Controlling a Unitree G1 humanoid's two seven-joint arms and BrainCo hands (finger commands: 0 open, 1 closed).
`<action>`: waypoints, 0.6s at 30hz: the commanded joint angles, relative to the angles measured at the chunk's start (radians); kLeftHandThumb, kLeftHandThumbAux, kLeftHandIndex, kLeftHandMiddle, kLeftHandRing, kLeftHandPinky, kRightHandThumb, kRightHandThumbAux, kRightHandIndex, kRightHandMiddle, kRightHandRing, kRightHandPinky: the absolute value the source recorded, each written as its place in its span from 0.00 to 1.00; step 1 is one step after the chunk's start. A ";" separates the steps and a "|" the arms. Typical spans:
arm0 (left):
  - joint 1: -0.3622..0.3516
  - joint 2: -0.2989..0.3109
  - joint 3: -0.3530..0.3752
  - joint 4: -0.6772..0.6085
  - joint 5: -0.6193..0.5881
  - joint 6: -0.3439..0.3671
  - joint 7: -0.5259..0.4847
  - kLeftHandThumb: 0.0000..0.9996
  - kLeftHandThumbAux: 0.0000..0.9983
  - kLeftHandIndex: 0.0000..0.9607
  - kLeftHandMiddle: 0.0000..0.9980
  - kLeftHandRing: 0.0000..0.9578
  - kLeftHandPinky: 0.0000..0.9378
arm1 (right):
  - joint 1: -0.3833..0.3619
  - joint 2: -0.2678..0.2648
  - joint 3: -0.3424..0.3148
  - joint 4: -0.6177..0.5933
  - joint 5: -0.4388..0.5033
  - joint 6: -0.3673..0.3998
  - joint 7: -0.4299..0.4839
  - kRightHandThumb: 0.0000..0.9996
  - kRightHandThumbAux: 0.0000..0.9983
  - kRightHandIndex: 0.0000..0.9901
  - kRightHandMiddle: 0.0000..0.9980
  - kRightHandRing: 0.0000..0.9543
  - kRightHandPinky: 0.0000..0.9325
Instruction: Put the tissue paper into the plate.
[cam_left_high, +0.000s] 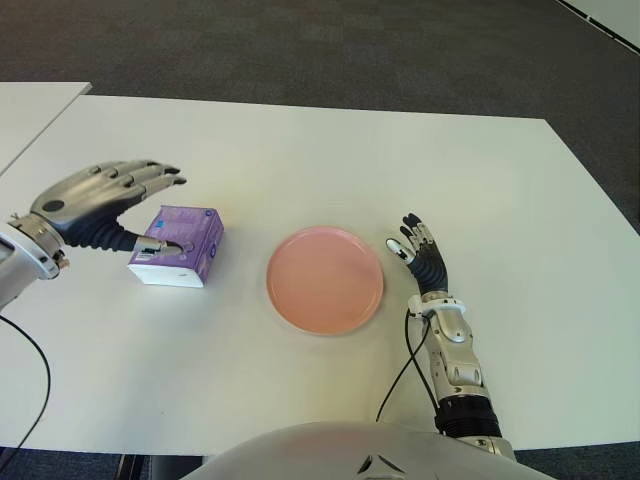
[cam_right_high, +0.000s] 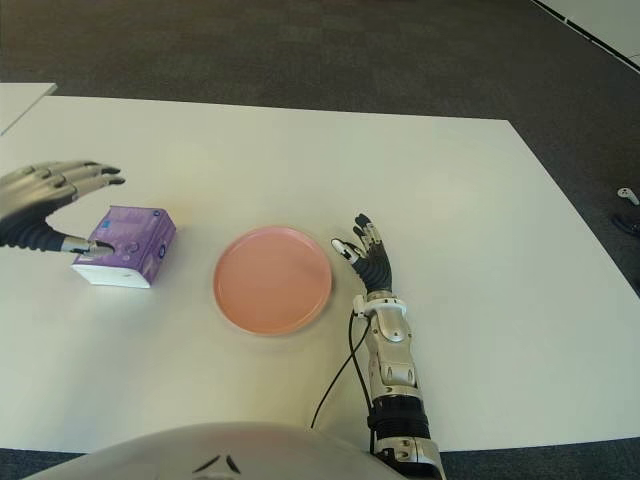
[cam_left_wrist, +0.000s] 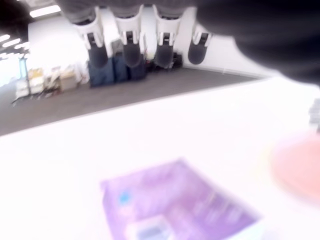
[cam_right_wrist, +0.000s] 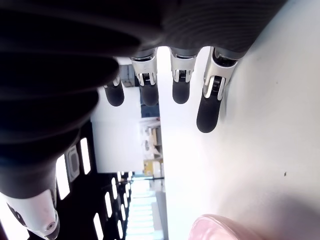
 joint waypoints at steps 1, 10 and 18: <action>-0.025 0.043 -0.055 0.144 0.115 -0.086 0.162 0.32 0.18 0.00 0.00 0.00 0.00 | 0.031 0.001 -0.005 0.070 0.014 0.038 0.010 0.07 0.69 0.00 0.01 0.00 0.01; -0.075 0.080 -0.147 0.293 0.229 -0.160 0.412 0.30 0.14 0.00 0.00 0.00 0.00 | 0.028 -0.005 -0.005 0.079 0.009 0.031 0.011 0.07 0.68 0.00 0.02 0.00 0.01; -0.088 0.106 -0.194 0.334 0.237 -0.179 0.476 0.30 0.13 0.00 0.00 0.00 0.00 | 0.025 -0.009 -0.007 0.084 0.006 0.028 0.007 0.07 0.68 0.00 0.03 0.01 0.02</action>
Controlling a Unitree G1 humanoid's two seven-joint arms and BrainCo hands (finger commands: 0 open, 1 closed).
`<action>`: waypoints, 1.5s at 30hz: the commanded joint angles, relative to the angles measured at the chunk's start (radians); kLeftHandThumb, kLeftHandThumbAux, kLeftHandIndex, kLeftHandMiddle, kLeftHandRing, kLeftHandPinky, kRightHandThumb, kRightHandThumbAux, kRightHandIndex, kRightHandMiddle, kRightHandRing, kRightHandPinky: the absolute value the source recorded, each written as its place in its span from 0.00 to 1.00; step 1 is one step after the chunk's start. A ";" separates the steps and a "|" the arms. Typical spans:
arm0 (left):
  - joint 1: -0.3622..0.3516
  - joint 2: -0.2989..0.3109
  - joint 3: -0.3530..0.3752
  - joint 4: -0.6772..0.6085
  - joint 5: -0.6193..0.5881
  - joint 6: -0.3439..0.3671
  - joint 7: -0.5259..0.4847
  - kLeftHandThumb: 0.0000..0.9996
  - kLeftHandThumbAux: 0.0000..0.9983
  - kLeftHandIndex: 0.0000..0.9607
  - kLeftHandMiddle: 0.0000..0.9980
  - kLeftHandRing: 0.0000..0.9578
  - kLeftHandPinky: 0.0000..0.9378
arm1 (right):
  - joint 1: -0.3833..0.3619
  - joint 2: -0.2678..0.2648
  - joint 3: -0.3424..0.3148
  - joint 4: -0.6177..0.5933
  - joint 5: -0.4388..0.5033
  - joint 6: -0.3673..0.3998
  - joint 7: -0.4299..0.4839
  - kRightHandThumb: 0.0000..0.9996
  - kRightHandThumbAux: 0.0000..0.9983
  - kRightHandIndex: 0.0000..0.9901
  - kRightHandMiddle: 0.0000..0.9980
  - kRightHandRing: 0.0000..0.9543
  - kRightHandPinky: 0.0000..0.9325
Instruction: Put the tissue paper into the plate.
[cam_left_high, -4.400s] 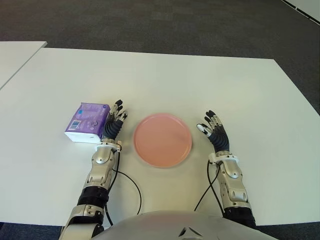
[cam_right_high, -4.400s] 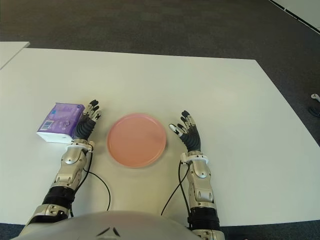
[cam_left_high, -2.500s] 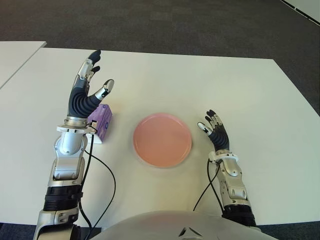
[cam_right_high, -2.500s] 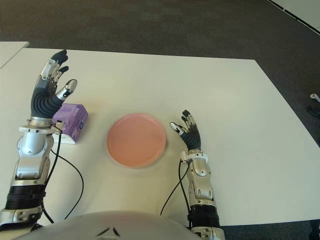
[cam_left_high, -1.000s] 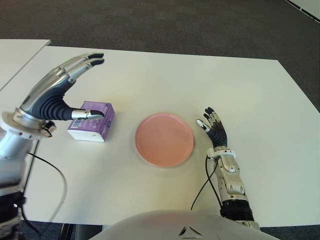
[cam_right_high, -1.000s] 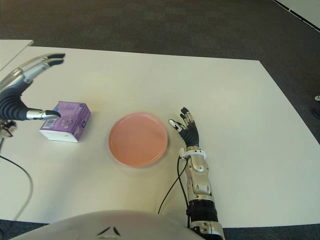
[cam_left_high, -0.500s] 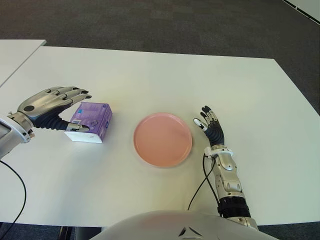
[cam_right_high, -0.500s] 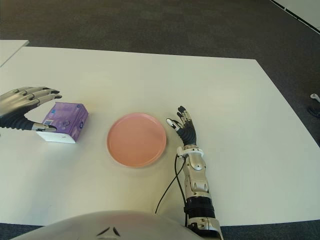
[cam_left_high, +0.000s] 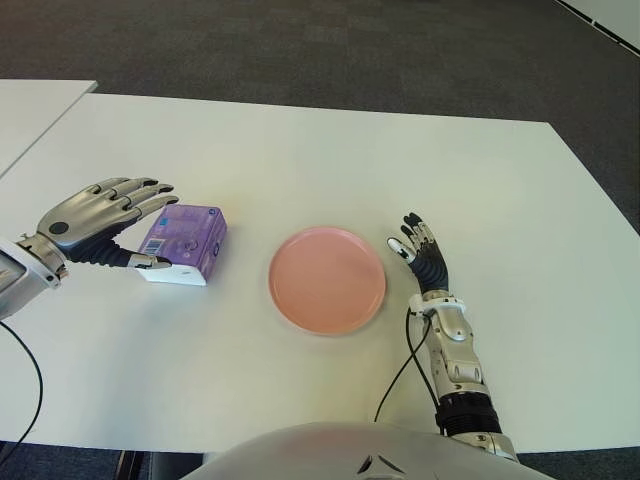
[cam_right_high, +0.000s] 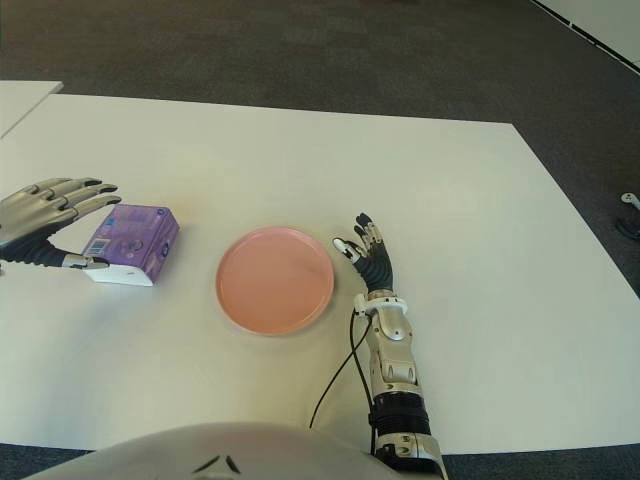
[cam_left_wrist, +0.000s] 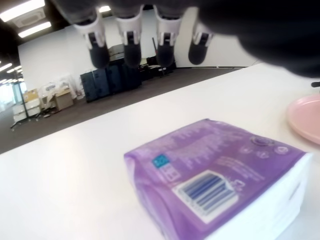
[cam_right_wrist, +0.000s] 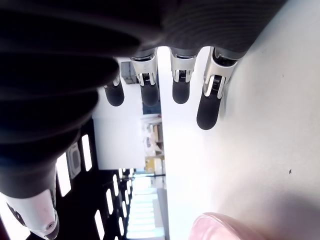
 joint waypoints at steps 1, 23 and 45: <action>-0.009 0.029 -0.043 0.042 0.035 -0.015 0.050 0.30 0.12 0.00 0.00 0.00 0.00 | 0.039 -0.001 -0.004 0.052 0.000 0.046 -0.005 0.07 0.68 0.00 0.03 0.01 0.02; -0.130 0.062 -0.209 0.180 0.103 0.036 0.141 0.31 0.12 0.00 0.00 0.00 0.00 | 0.041 -0.008 0.000 0.066 -0.009 0.014 -0.005 0.05 0.68 0.00 0.04 0.02 0.04; -0.186 0.049 -0.282 0.195 0.102 0.047 0.168 0.32 0.13 0.00 0.00 0.00 0.00 | 0.044 -0.013 -0.004 0.068 0.000 0.022 0.002 0.04 0.69 0.00 0.03 0.01 0.03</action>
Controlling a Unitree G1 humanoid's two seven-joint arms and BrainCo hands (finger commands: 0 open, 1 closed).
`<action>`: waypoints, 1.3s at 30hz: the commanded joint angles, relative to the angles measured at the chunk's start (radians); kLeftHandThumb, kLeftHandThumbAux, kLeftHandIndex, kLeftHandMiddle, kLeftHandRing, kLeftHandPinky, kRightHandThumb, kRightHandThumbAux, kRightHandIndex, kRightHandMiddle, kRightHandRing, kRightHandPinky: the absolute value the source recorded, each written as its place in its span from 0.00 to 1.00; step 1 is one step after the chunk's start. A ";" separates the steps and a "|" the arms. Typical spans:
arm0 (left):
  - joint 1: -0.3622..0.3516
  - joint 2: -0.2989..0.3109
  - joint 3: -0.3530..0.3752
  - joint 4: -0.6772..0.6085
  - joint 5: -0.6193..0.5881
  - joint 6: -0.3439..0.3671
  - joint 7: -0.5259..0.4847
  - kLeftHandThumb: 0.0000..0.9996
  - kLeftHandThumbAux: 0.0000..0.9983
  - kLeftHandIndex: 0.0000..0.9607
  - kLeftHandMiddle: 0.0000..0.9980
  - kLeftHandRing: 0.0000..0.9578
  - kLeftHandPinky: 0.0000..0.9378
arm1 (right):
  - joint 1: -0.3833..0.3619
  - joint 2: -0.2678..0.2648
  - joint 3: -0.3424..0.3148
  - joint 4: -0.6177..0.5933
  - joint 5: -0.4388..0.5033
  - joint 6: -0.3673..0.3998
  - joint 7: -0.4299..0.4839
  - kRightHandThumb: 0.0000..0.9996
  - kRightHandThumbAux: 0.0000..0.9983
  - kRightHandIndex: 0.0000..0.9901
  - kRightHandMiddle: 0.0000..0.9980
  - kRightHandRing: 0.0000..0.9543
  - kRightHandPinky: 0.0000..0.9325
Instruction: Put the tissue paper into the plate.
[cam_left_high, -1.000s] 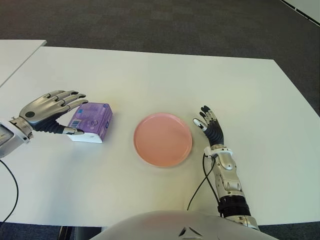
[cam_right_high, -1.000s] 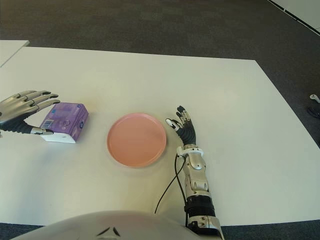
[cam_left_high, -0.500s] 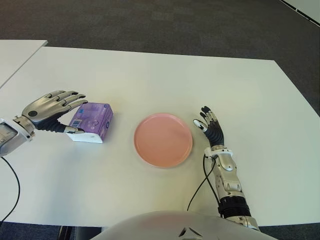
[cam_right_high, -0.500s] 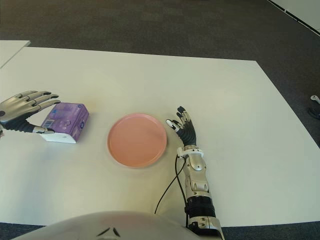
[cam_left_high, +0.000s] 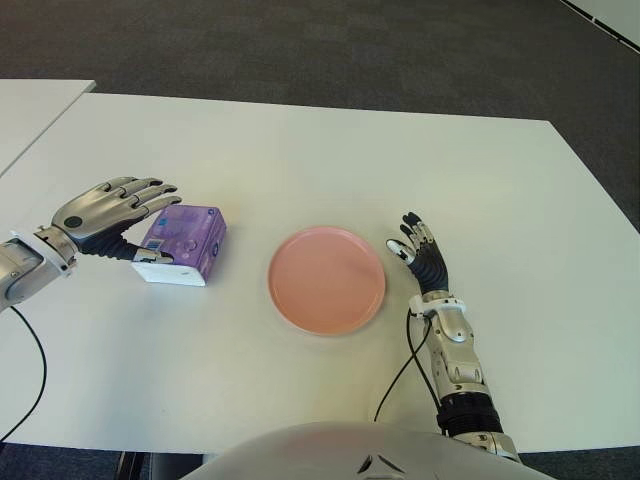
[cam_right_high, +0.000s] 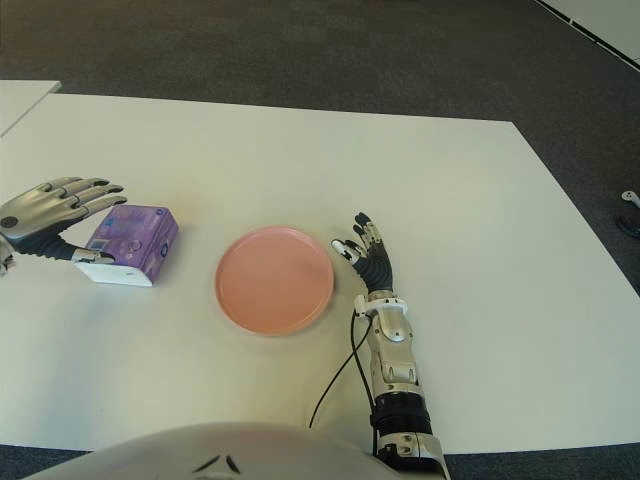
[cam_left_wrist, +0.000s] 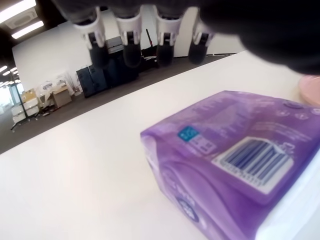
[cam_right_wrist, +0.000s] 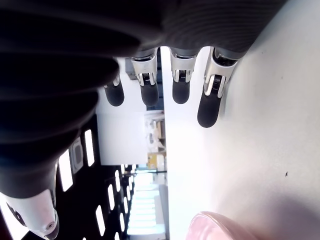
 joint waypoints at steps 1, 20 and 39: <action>-0.001 -0.005 -0.033 0.000 0.020 0.013 0.015 0.32 0.13 0.00 0.00 0.00 0.00 | 0.043 0.001 -0.007 0.047 0.014 0.064 0.005 0.04 0.69 0.00 0.03 0.01 0.03; -0.058 -0.028 -0.141 0.026 0.070 0.036 0.062 0.29 0.13 0.00 0.00 0.00 0.00 | 0.048 0.000 -0.014 0.048 0.027 0.065 0.022 0.04 0.71 0.00 0.03 0.01 0.02; -0.096 -0.029 -0.221 0.076 0.085 0.028 0.067 0.32 0.14 0.00 0.00 0.00 0.00 | 0.050 -0.003 -0.018 0.047 0.026 0.065 0.030 0.01 0.73 0.00 0.02 0.01 0.03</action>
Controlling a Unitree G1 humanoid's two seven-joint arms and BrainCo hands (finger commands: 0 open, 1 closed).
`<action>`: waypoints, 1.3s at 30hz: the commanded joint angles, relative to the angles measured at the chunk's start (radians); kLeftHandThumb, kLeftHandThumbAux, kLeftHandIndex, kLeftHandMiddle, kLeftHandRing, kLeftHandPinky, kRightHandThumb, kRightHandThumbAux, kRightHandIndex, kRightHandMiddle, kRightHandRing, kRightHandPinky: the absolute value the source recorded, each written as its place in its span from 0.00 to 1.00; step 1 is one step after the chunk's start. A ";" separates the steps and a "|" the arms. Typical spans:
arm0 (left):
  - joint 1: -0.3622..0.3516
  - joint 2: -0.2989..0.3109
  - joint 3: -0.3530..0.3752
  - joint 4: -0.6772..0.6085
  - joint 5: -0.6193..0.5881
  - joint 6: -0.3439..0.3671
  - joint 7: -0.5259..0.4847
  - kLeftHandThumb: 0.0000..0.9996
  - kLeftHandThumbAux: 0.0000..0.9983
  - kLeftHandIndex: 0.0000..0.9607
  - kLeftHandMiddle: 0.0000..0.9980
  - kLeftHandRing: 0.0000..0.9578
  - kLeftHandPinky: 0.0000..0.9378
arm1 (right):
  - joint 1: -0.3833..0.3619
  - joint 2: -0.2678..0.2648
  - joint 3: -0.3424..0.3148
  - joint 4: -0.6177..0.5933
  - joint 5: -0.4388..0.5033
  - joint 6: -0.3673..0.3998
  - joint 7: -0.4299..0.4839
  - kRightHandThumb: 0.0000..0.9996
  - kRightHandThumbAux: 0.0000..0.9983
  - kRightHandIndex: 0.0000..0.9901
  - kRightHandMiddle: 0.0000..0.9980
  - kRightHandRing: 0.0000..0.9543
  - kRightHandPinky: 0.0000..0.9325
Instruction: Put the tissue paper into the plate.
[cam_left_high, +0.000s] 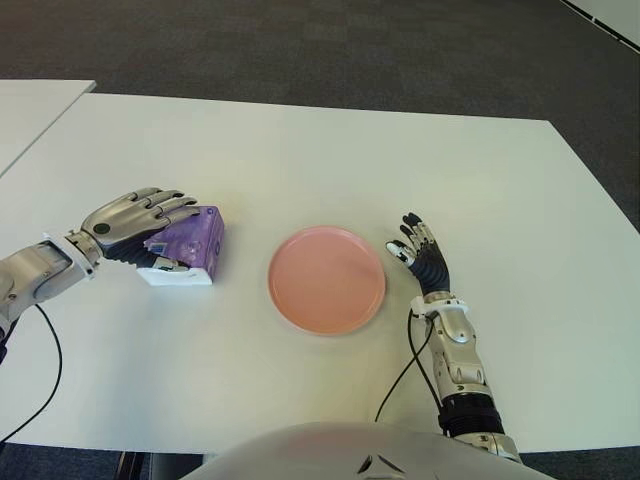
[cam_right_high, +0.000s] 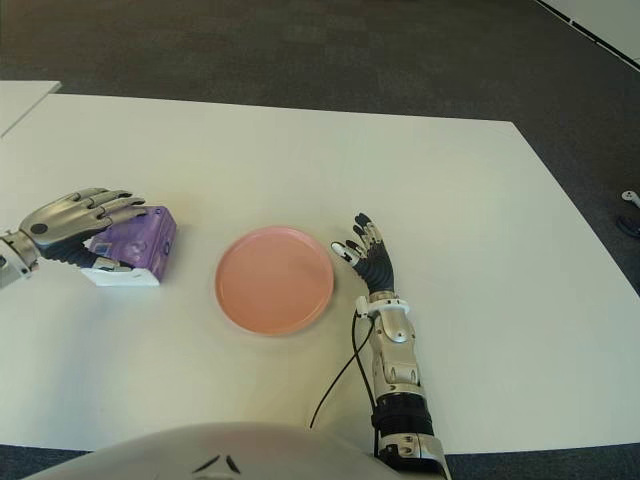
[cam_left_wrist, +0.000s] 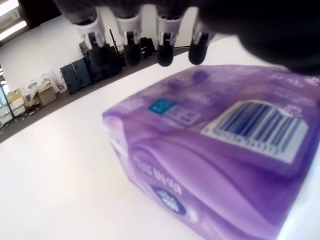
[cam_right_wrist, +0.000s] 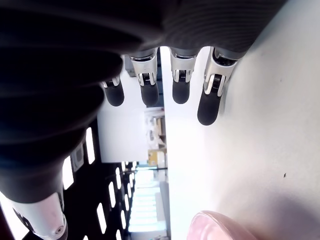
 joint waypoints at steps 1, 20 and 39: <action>-0.004 -0.012 -0.031 0.021 0.023 -0.003 0.002 0.32 0.14 0.00 0.00 0.00 0.00 | 0.047 -0.001 -0.006 0.048 0.009 0.065 -0.002 0.01 0.73 0.00 0.02 0.01 0.03; -0.021 -0.009 -0.082 0.041 0.052 0.015 0.005 0.32 0.14 0.00 0.00 0.00 0.00 | 0.051 -0.004 -0.008 0.040 0.010 0.069 0.006 0.01 0.72 0.00 0.03 0.01 0.02; 0.010 0.033 -0.046 -0.006 -0.037 -0.025 -0.086 0.32 0.14 0.00 0.00 0.00 0.00 | 0.053 -0.005 -0.013 0.034 0.012 0.068 0.015 0.01 0.72 0.00 0.03 0.01 0.03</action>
